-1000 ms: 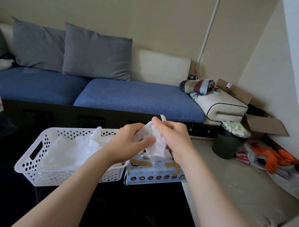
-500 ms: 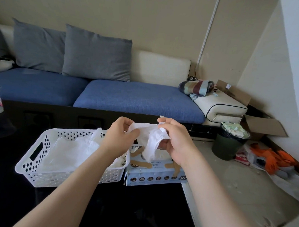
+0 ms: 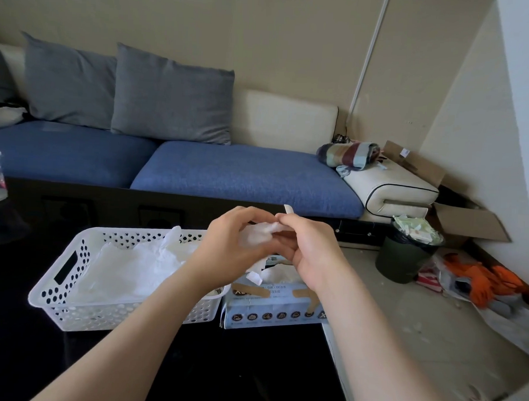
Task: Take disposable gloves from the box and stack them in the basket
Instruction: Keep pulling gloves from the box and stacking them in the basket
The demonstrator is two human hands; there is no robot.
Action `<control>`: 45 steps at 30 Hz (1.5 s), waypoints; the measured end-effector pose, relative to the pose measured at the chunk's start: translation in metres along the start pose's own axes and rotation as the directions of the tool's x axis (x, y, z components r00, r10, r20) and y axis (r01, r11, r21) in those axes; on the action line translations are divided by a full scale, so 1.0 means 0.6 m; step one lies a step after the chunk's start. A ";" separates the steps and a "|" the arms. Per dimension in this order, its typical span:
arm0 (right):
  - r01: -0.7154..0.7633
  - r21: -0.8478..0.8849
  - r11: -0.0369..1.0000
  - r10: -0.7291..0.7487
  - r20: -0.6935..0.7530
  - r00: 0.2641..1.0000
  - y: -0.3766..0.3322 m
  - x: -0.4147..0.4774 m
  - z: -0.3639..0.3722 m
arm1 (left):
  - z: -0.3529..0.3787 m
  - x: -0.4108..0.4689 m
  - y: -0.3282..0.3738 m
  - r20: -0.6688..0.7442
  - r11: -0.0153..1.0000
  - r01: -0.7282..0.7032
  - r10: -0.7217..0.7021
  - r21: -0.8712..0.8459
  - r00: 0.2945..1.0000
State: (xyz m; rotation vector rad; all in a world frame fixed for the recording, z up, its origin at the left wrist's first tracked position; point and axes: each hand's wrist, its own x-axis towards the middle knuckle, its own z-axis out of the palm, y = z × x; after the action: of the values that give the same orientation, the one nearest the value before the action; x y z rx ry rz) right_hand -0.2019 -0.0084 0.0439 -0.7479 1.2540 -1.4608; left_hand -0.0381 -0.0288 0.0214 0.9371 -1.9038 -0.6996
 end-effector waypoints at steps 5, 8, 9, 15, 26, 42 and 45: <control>-0.045 0.002 0.999 0.045 0.067 0.997 -0.009 -0.013 0.004 | -0.010 0.004 -0.005 -0.143 0.997 0.069 -0.073 -0.030 0.987; 0.011 -0.260 0.965 0.020 0.117 0.993 0.000 -0.012 0.001 | -0.015 0.005 -0.011 -0.125 0.991 0.127 -0.130 -0.034 0.984; 0.055 -0.373 0.926 -0.003 0.138 0.990 0.003 -0.013 0.001 | -0.018 0.005 -0.010 -0.106 0.988 0.142 -0.148 -0.058 0.983; 0.266 -0.533 0.804 -0.187 0.198 0.962 0.010 -0.011 0.010 | -0.024 0.002 -0.001 -0.117 0.977 0.168 -0.184 -0.134 0.976; 0.362 -0.452 0.815 -0.247 0.295 0.923 0.001 -0.036 0.029 | -0.059 -0.006 0.004 -0.230 0.945 0.306 -0.324 -0.112 0.917; 0.348 -0.626 0.698 -0.083 0.412 0.907 0.024 -0.046 0.096 | -0.158 -0.046 -0.028 -0.101 0.928 0.372 -0.372 -0.019 0.923; 0.322 -0.661 0.678 -0.025 0.417 0.909 0.029 -0.042 0.110 | -0.170 -0.049 -0.036 -0.109 0.904 0.426 -0.427 -0.032 0.898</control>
State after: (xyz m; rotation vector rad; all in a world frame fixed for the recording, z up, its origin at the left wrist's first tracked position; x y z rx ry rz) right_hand -0.1297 -0.0042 0.0486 -1.6466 1.4715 -0.8471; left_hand 0.0689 -0.0270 0.0380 1.3827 -1.6053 -0.8845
